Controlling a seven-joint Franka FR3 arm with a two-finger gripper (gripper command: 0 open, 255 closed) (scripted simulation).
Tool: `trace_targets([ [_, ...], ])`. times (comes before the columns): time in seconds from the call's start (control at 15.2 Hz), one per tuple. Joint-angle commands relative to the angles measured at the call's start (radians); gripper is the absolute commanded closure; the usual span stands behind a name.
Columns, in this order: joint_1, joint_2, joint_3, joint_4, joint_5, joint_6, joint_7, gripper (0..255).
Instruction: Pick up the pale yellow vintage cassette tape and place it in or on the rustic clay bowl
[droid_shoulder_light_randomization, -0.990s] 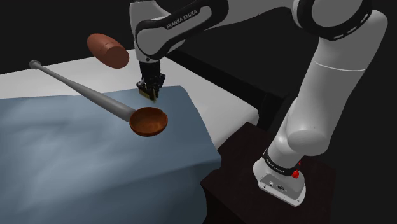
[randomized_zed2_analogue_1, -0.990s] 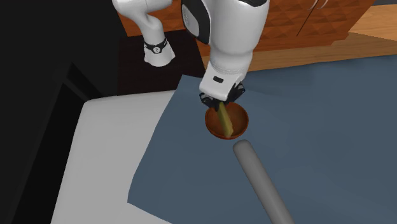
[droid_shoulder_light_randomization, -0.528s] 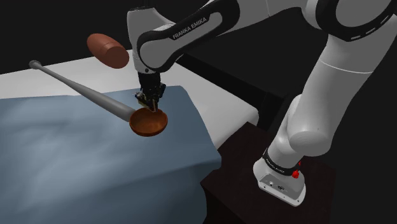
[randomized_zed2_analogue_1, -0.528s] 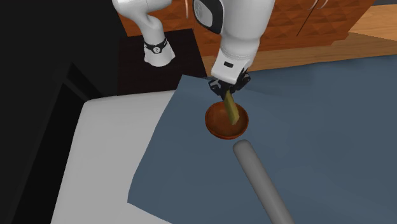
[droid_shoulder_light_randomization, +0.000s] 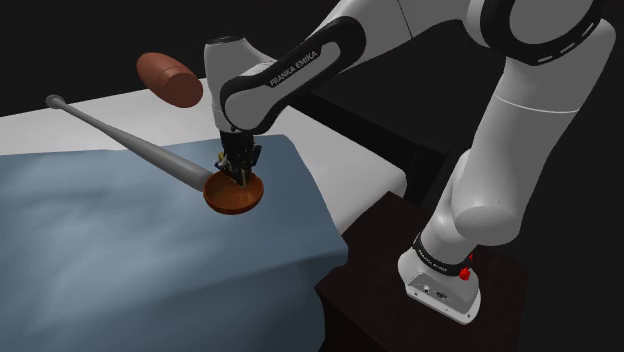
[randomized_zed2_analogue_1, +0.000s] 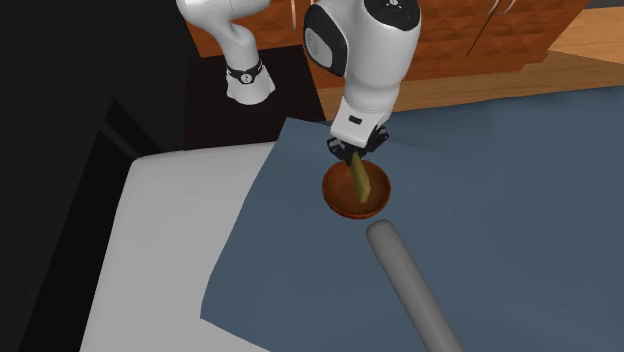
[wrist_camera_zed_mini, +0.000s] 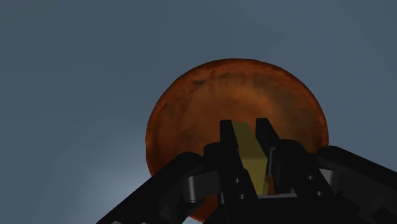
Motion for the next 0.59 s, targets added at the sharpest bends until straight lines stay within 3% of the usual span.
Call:
trace_targets([
  [0.0, 0.001, 0.016, 0.000, -0.011, -0.005, 0.028, 0.003, 255],
  [0.53, 0.001, 0.031, -0.001, -0.020, -0.009, 0.051, 0.006, 255],
])
